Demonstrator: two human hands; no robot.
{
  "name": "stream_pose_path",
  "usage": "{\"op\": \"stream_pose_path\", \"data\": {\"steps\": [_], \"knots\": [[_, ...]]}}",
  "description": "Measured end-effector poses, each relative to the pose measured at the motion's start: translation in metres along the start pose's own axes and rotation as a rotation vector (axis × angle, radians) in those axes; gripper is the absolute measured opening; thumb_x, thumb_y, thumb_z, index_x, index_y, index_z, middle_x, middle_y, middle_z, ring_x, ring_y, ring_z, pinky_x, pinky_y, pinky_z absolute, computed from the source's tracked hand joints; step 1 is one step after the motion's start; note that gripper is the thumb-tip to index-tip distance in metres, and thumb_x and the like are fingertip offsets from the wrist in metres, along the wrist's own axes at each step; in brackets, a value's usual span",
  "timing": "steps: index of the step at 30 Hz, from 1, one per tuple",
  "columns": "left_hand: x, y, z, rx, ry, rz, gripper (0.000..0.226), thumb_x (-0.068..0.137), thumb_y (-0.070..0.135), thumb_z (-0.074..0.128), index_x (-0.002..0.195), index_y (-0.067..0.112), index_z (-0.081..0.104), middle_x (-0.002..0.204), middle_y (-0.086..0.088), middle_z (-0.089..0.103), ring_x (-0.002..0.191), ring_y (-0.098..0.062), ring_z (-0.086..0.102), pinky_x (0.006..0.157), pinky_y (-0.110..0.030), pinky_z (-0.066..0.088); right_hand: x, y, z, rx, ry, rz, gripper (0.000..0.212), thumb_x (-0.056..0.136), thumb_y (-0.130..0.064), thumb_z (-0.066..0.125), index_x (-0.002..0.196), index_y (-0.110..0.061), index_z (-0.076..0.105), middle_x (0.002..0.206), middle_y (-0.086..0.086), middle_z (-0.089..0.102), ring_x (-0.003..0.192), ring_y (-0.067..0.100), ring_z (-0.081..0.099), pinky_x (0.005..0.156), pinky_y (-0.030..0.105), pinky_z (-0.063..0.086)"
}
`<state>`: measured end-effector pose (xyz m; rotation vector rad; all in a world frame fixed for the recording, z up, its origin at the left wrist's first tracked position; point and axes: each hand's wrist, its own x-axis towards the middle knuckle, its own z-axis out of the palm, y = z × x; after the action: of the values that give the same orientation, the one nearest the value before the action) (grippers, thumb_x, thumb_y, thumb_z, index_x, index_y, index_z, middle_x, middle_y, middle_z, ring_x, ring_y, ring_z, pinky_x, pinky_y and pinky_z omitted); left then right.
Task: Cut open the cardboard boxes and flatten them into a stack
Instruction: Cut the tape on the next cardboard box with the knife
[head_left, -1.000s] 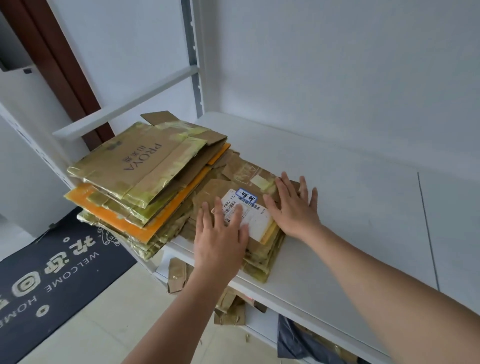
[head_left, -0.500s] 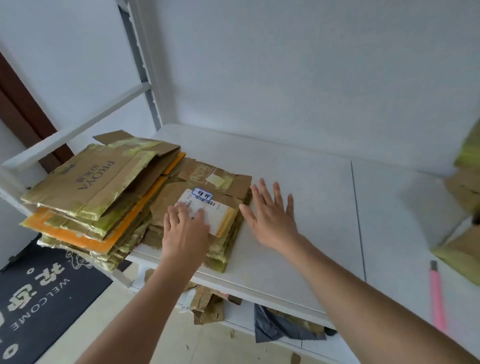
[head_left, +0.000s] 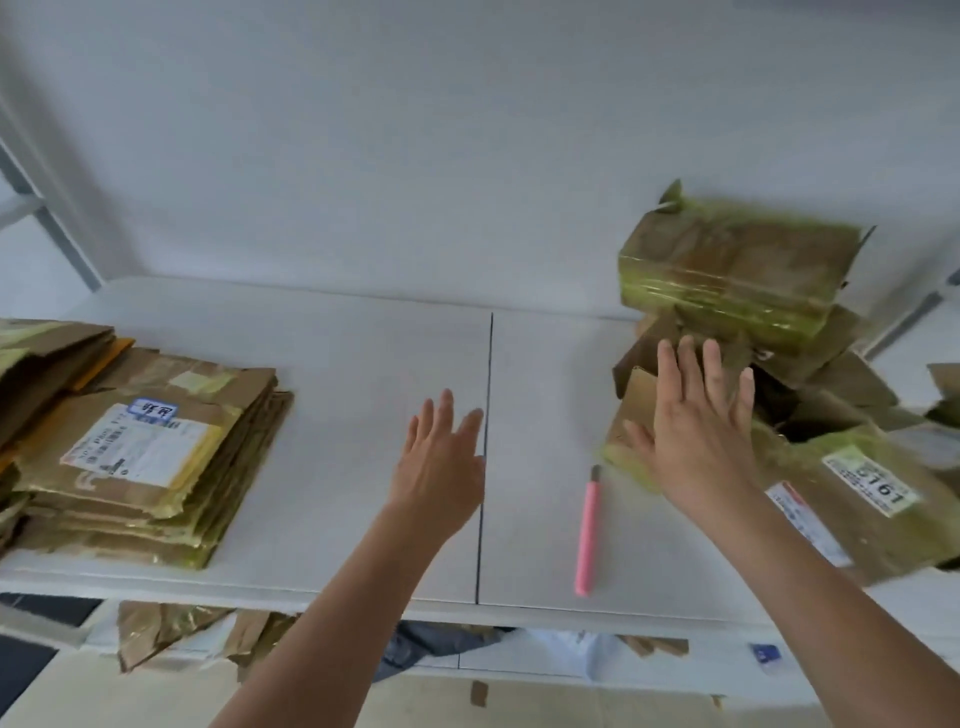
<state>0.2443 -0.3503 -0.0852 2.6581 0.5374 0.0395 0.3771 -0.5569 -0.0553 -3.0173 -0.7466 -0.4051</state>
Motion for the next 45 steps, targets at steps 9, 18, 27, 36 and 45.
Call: {"op": "stream_pose_path", "data": {"steps": [9, 18, 27, 36, 45], "knots": [[-0.006, 0.058, 0.031, -0.081, -0.152, -0.071, 0.057, 0.105, 0.028, 0.042, 0.156, 0.020, 0.018, 0.165, -0.011, 0.004, 0.152, -0.030, 0.004, 0.123, -0.041, 0.008, 0.006, 0.030, -0.018, 0.095, 0.218, -0.064, 0.030, 0.079, -0.004, 0.079, 0.077, -0.007, 0.049, 0.047, 0.006, 0.050, 0.034, 0.030, 0.052, 0.039, 0.027, 0.033], [-0.025, 0.042, -0.008, -0.558, 0.137, -0.256, 0.058, 0.103, 0.048, 0.035, 0.156, 0.029, 0.024, 0.159, 0.000, 0.031, 0.146, -0.019, 0.029, 0.117, -0.034, 0.023, 0.016, 0.018, -0.071, 0.819, 0.283, -0.078, 0.018, 0.093, -0.012, 0.066, 0.086, -0.005, 0.051, 0.062, 0.003, 0.055, 0.056, 0.026, 0.049, 0.051, 0.029, 0.035], [-0.063, 0.025, -0.048, -1.055, 0.542, -0.373, 0.026, 0.101, 0.052, 0.038, 0.122, 0.053, 0.053, 0.144, 0.018, 0.040, 0.140, -0.009, 0.035, 0.120, -0.045, 0.024, -0.026, -0.043, -0.010, 1.948, -0.416, 0.724, 0.025, 0.100, -0.019, 0.056, 0.123, -0.024, 0.050, 0.113, -0.001, 0.063, 0.101, 0.020, 0.064, 0.076, 0.035, 0.056], [-0.061, 0.017, -0.016, -0.577, 0.332, -0.446, 0.051, 0.088, 0.022, 0.074, 0.135, 0.016, 0.056, 0.156, -0.001, 0.027, 0.127, -0.012, 0.041, 0.090, -0.006, 0.026, -0.083, -0.060, 0.046, 1.401, -0.866, 0.378, 0.014, 0.099, -0.018, 0.055, 0.101, -0.004, 0.056, 0.096, 0.020, 0.068, 0.071, 0.023, 0.072, 0.076, 0.044, 0.061], [-0.057, 0.002, 0.003, -0.517, 0.266, -0.432, 0.061, 0.096, 0.013, 0.062, 0.150, 0.031, 0.038, 0.164, -0.002, 0.011, 0.136, -0.007, 0.032, 0.088, -0.013, 0.030, -0.068, 0.011, 0.081, 0.423, -0.490, -0.158, 0.054, 0.101, -0.008, 0.035, 0.149, -0.034, 0.036, 0.124, 0.009, 0.044, 0.110, 0.021, 0.052, 0.080, 0.027, 0.048]]}}
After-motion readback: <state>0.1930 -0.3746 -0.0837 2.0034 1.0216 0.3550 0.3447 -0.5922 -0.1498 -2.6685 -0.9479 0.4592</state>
